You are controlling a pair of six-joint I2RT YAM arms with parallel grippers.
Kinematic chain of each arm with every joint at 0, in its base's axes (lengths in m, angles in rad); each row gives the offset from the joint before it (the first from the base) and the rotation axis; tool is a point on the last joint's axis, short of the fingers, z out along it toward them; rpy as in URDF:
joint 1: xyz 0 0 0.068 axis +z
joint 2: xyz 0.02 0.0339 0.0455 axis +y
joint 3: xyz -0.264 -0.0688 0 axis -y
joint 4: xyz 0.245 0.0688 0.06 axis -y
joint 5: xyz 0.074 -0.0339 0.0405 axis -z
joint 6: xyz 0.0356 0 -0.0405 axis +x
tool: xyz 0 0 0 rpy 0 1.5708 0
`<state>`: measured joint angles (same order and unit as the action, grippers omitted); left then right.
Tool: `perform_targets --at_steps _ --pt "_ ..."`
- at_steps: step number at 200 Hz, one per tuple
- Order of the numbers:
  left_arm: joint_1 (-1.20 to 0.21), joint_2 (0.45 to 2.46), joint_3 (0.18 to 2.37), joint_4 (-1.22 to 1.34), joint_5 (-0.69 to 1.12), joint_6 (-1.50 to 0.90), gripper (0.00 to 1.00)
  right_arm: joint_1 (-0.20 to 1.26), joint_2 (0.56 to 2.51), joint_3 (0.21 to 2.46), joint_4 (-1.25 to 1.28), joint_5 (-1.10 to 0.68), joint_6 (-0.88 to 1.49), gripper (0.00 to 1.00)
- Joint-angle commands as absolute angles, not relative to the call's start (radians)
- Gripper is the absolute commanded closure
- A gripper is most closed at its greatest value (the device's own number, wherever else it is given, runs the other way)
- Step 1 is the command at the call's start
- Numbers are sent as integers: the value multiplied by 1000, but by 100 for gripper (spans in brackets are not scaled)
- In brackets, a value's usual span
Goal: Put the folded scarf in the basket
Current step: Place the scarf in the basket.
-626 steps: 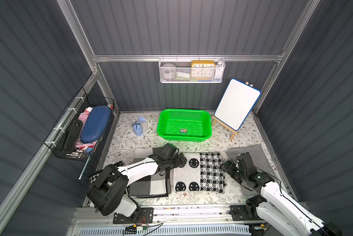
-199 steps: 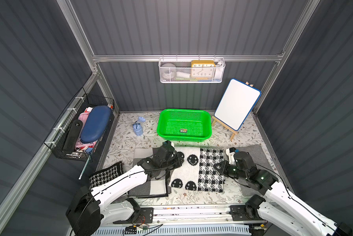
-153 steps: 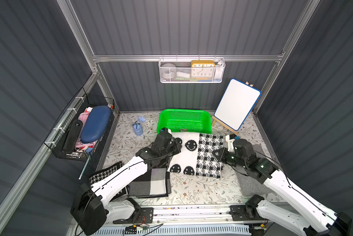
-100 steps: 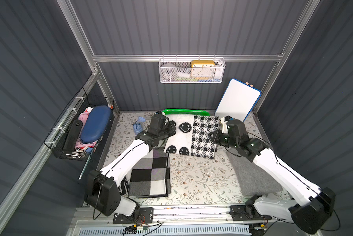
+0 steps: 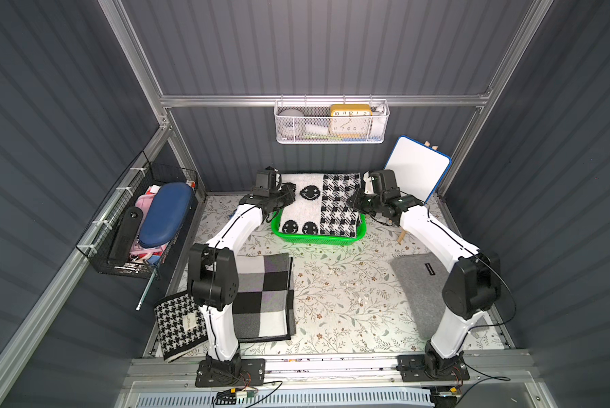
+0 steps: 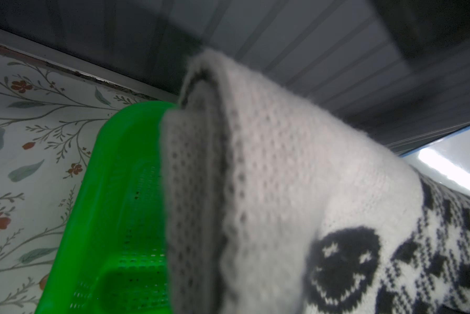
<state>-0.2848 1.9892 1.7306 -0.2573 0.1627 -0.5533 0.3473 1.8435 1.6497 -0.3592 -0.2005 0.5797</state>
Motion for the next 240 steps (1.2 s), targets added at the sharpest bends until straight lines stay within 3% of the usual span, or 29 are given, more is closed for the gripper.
perform_targets --at_steps 1,45,107,180,188,199,209,222,240 --pt "-251 2075 1850 -256 145 -506 100 318 1909 1727 -383 -187 538 100" --pt "-250 2210 1978 -269 195 -493 100 307 2011 1770 -378 -175 515 100" --pt "-250 2230 1933 -271 171 -482 100 290 2086 1783 -387 -167 498 100" --pt "-250 2278 1959 -275 147 -467 89 288 2173 1846 -449 -180 483 100" --pt "-250 2278 1960 -274 147 -466 84 288 2177 1853 -448 -183 483 97" --pt "-250 2279 1966 -273 156 -466 65 288 2180 1862 -479 -183 483 87" --pt "-251 2278 1973 -274 172 -464 54 288 2179 1870 -487 -182 482 79" --pt "-250 2273 1994 -284 191 -461 33 288 2177 1887 -506 -187 480 58" --pt "-252 2242 2024 -287 221 -459 13 289 2160 1901 -532 -190 475 40"
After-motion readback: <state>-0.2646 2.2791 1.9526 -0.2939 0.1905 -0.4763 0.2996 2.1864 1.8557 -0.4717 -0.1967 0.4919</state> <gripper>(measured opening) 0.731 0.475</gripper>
